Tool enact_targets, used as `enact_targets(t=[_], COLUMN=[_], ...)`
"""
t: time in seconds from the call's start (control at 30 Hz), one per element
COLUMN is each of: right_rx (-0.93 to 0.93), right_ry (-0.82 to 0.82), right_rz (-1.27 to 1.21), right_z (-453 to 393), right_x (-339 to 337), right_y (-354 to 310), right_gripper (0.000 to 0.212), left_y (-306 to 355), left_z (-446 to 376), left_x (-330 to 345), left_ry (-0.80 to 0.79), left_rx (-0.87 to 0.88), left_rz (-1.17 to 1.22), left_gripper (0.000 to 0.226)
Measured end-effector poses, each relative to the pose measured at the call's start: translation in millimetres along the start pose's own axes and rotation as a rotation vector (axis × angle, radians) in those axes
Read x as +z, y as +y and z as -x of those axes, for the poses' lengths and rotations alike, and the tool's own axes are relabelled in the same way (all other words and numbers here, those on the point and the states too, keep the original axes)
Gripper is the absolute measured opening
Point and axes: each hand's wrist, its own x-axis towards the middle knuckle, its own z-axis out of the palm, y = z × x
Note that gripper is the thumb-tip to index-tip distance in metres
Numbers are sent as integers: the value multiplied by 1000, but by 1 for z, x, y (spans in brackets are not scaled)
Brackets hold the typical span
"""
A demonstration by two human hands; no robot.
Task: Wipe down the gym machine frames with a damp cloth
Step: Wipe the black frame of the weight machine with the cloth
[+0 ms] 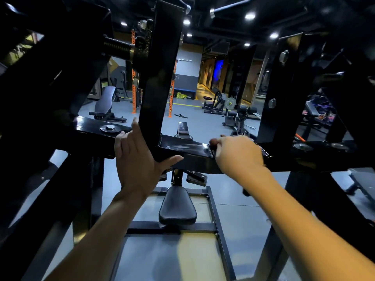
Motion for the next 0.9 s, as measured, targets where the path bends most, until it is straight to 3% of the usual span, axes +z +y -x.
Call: enact_targets(t=[0.17, 0.33, 0.47, 0.67, 0.8, 0.9], right_rx=[-199, -17, -176, -81, -224, -259], right_ry=[48, -38, -39, -68, -22, -57], right_rz=[-122, -52, -246, -115, -301, -212], right_z=[26, -4, 15, -1, 6, 19], right_x=[-4, -5, 2, -5, 4, -6], right_y=[-9, 7, -24, 5, -26, 1], right_gripper=[37, 34, 39, 37, 38, 38], left_y=[0, 0, 1, 2, 1, 2], left_z=[0, 2, 1, 3, 3, 2], left_x=[0, 2, -1, -1, -1, -1], left_ry=[12, 25, 23, 42, 17, 18], left_rx=[12, 8, 5, 4, -1, -5], left_rz=[-15, -22, -57, -52, -75, -58], left_gripper=[135, 135, 136, 136, 138, 137])
